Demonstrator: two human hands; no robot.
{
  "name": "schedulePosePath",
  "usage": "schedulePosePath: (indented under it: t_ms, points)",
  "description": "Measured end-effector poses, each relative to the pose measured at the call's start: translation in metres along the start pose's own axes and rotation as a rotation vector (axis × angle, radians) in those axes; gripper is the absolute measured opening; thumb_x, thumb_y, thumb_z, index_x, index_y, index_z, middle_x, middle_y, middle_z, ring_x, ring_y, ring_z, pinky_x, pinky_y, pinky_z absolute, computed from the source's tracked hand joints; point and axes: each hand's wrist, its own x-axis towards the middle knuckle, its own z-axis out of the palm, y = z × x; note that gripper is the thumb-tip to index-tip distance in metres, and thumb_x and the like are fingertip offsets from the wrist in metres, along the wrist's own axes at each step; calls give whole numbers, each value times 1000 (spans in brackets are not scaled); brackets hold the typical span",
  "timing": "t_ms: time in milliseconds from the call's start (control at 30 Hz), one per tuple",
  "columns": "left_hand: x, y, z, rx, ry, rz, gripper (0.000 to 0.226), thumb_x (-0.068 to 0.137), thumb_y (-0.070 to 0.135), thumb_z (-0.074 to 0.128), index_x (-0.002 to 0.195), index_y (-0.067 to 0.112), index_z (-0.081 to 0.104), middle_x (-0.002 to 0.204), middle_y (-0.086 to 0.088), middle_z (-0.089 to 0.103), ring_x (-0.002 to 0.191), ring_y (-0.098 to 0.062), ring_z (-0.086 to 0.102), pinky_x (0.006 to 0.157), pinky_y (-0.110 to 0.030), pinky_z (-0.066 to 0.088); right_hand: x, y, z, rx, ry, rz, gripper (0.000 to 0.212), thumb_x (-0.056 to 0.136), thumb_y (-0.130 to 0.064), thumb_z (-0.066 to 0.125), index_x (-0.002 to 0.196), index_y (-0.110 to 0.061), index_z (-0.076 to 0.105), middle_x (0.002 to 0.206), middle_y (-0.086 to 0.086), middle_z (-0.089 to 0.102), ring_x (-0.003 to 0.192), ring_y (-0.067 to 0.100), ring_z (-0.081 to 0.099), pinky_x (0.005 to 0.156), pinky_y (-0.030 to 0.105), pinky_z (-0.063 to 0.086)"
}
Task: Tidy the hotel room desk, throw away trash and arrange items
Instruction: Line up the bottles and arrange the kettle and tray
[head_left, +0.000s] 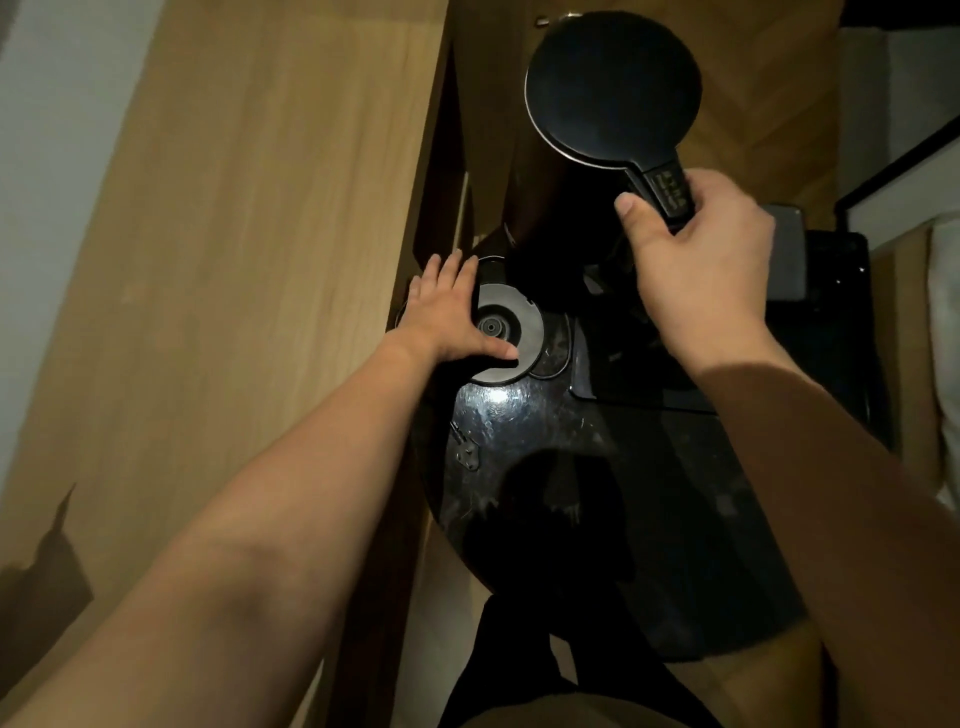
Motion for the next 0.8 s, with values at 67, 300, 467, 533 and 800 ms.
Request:
schedulePosePath:
  t_ms: [67, 300, 467, 533, 800]
  points:
    - [10, 0, 2, 13, -25, 21, 142, 60, 74, 80, 162, 18, -1, 170, -5, -5, 155, -29, -13, 125, -50, -5, 1, 2, 2, 20, 16, 1, 15, 95, -34, 63, 94, -20, 58, 72, -17, 46, 58, -6, 44, 54, 4, 32]
    - [11, -3, 13, -53, -5, -2, 123, 73, 60, 81, 162, 13, 10, 161, -14, 24, 150, -33, 16, 124, -43, 11, -1, 8, 4, 63, 46, -8, 14, 94, -31, 64, 91, -20, 57, 70, -17, 47, 59, -14, 48, 55, 5, 34]
    - [14, -9, 15, 52, 30, -11, 114, 69, 71, 77, 158, 21, 27, 167, -15, -1, 153, -36, -11, 124, -45, 1, -4, 16, 7, 86, 38, 9, 13, 94, -30, 64, 91, -20, 57, 71, -17, 48, 59, -13, 49, 55, 5, 35]
    - [18, -10, 12, 42, 0, -18, 115, 66, 72, 79, 156, 22, 29, 168, -15, -7, 153, -36, -18, 124, -48, -4, -7, 19, 8, 92, 31, 7, 12, 95, -30, 64, 94, -20, 58, 73, -18, 49, 60, -14, 49, 56, 4, 35]
    - [-1, -8, 13, -87, 27, -79, 105, 71, 61, 83, 150, 11, 35, 149, -16, 33, 139, -36, 30, 117, -43, 29, -16, 23, 13, 115, -7, 57, 15, 94, -35, 64, 102, -22, 64, 75, -17, 55, 58, -9, 50, 57, 7, 36]
